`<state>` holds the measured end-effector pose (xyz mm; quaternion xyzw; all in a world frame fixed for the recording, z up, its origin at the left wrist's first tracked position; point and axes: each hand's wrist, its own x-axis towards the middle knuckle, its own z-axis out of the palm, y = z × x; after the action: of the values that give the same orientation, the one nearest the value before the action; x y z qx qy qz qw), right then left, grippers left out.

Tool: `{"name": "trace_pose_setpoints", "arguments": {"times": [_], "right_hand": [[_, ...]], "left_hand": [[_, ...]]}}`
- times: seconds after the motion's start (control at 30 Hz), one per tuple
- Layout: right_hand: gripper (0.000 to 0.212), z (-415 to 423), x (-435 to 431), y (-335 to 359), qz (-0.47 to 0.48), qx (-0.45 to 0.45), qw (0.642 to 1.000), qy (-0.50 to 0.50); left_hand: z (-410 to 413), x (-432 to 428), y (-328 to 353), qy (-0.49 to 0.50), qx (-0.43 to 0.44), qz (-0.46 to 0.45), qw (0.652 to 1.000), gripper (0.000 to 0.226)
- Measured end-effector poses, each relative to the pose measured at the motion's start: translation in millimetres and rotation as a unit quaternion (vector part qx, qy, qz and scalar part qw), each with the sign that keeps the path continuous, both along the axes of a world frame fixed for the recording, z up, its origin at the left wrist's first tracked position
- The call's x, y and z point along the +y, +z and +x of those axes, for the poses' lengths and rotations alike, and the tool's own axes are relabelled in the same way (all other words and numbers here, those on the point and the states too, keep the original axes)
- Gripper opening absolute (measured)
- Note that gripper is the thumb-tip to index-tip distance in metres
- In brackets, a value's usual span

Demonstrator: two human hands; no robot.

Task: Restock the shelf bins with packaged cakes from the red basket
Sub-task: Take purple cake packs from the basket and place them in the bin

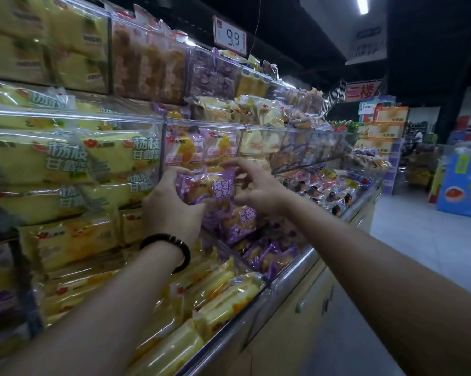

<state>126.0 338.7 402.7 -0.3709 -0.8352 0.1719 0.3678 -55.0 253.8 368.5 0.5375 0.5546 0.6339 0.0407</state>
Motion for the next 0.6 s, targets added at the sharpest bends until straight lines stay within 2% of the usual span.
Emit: {"name": "trace_pose_setpoints", "arguments": {"times": [0.07, 0.1, 0.2, 0.27, 0.37, 0.47, 0.6], "right_hand": [[0.092, -5.0, -9.3, 6.5, 0.084, -0.116, 0.99, -0.001], [0.092, -8.8, -10.7, 8.0, 0.127, -0.153, 0.98, -0.011], [0.062, -14.5, -3.3, 8.7, 0.204, -0.215, 0.954, -0.044], [0.052, -9.7, 3.2, 6.6, 0.163, -0.183, 0.968, -0.054], [0.05, -4.8, 6.4, 0.8, 0.055, -0.132, 0.988, -0.056], [0.05, -12.9, 13.3, -14.8, -0.003, -0.167, 0.982, -0.085], [0.062, -26.0, 27.3, -31.8, 0.004, -0.271, 0.95, -0.155]], "left_hand": [[-1.1, 2.0, -0.2, -0.005, 0.015, -0.01, 1.0, 0.055], [-1.8, 2.8, -0.4, -0.01, 0.02, -0.016, 1.0, 0.052], [-4.1, 3.5, 1.4, -0.037, 0.006, -0.038, 0.999, 0.04], [-4.6, 3.4, 3.9, -0.064, -0.046, -0.043, 0.996, 0.032], [-5.7, 5.1, 8.2, -0.022, -0.133, -0.015, 0.991, 0.021], [-6.5, 7.1, 8.0, 0.025, -0.151, -0.009, 0.988, 0.014], [-8.2, 10.7, 4.3, 0.036, -0.131, -0.032, 0.99, 0.012]]}}
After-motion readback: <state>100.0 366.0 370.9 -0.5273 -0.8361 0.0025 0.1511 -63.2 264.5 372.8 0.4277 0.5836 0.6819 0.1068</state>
